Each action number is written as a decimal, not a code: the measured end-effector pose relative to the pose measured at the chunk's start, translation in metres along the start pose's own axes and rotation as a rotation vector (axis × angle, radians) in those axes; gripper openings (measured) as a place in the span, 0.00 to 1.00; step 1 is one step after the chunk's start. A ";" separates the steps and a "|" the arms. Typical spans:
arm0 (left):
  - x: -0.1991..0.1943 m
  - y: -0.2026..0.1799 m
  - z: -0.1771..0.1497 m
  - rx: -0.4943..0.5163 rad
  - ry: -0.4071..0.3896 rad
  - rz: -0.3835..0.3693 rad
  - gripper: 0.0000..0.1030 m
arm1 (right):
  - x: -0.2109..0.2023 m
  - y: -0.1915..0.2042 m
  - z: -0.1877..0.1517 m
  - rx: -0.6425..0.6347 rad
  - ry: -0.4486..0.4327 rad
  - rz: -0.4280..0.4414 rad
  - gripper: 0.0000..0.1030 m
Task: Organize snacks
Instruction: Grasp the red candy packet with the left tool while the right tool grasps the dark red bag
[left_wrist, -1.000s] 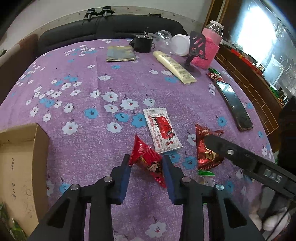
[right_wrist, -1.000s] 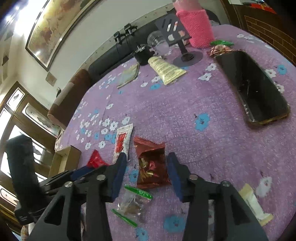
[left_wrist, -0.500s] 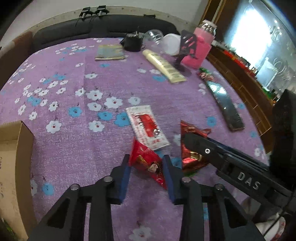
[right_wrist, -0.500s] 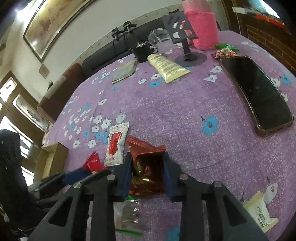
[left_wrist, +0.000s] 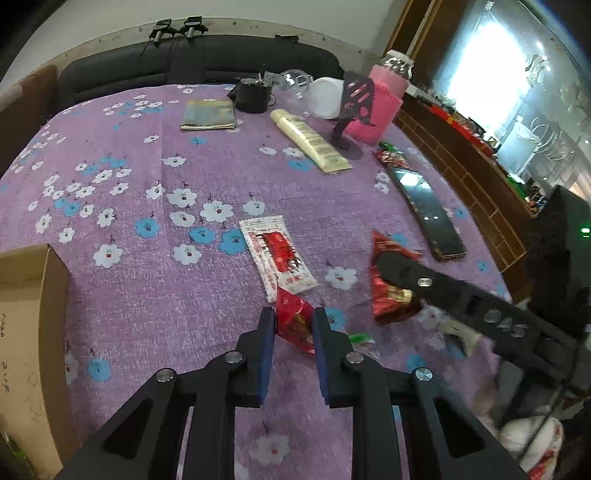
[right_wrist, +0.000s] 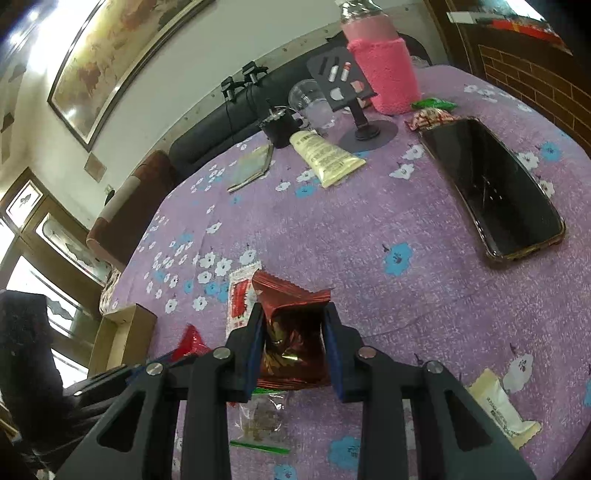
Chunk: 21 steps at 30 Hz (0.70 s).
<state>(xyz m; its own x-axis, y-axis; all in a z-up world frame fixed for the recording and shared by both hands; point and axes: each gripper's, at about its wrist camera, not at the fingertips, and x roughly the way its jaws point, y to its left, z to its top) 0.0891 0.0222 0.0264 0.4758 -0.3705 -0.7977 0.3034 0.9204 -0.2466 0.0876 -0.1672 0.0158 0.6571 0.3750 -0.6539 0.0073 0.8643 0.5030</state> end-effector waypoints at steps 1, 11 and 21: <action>0.005 0.001 0.001 -0.003 0.007 0.007 0.28 | -0.001 -0.004 0.001 0.013 -0.002 0.003 0.28; 0.029 -0.012 0.008 0.010 0.033 0.115 0.70 | -0.003 -0.017 0.006 0.067 0.004 0.034 0.28; 0.020 -0.032 -0.008 0.168 0.013 0.182 0.51 | -0.012 -0.012 0.005 0.048 -0.022 0.040 0.28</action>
<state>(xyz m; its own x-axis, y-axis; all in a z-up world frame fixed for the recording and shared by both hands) 0.0824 -0.0135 0.0135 0.5245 -0.1978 -0.8281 0.3469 0.9379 -0.0042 0.0831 -0.1841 0.0206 0.6738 0.4009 -0.6208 0.0170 0.8314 0.5554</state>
